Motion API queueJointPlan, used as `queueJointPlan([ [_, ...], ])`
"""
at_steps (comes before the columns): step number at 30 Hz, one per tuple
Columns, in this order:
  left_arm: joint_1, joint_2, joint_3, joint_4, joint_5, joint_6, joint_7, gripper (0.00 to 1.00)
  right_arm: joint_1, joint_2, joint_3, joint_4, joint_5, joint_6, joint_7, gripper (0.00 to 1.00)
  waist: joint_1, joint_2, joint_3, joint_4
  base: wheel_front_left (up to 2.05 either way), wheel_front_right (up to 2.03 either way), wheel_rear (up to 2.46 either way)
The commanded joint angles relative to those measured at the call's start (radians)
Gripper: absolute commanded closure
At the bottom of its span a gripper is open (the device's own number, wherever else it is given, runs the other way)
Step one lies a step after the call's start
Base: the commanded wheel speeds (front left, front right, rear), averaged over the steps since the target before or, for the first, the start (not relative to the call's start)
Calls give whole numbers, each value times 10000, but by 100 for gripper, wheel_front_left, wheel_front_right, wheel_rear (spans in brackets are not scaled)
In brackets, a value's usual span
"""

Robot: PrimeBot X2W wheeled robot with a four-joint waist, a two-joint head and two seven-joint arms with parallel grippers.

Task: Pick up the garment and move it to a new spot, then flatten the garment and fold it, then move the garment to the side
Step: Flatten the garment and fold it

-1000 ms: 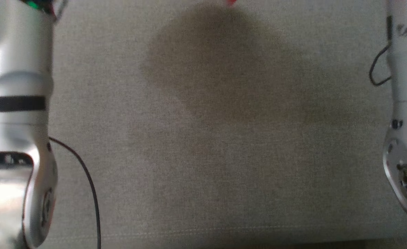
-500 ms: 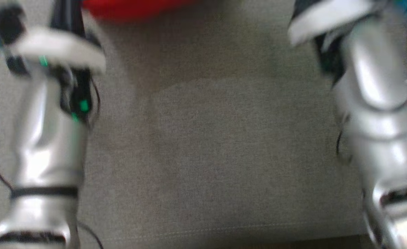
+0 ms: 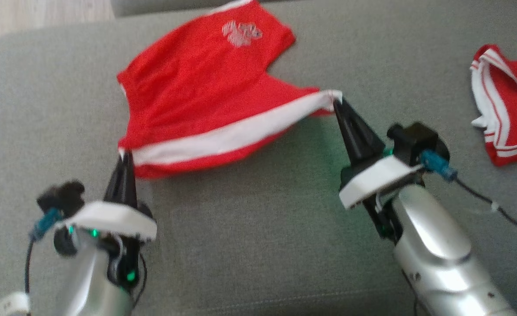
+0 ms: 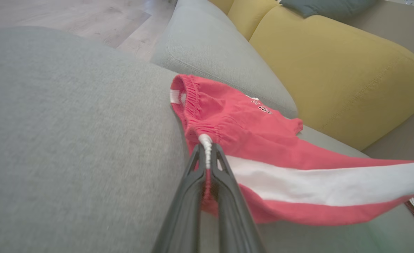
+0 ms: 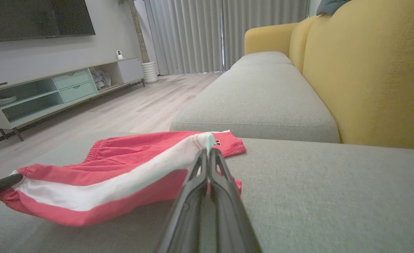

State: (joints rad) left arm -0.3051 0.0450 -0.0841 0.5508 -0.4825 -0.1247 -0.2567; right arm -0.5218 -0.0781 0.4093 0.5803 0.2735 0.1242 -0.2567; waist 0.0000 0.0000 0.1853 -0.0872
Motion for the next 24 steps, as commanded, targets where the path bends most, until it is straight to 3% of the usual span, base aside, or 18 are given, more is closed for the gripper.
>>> queueJointPlan([
  [1,195,92,310,-277,-39,-59,-50,100,174,-9,243,-337,232,65,-51,100,0,0,-566,-103,0,0,0],
  [7,1403,57,120,-362,-572,-59,-51,100,1053,-669,880,-275,917,65,246,100,0,0,-1614,-193,0,0,0],
  [12,2232,55,-43,-557,-707,-59,-51,100,1743,-1272,1144,-940,1628,65,845,100,0,0,-1944,-201,0,0,0],
  [18,2484,54,-109,-1008,-830,-27,-51,100,2000,-1781,1006,-1716,1843,65,1238,100,0,0,-1840,-61,0,0,0],
  [24,1611,54,-245,-1789,-618,-36,-51,100,1121,-1672,728,-2248,1775,65,1551,100,0,0,-926,341,0,0,0],
])
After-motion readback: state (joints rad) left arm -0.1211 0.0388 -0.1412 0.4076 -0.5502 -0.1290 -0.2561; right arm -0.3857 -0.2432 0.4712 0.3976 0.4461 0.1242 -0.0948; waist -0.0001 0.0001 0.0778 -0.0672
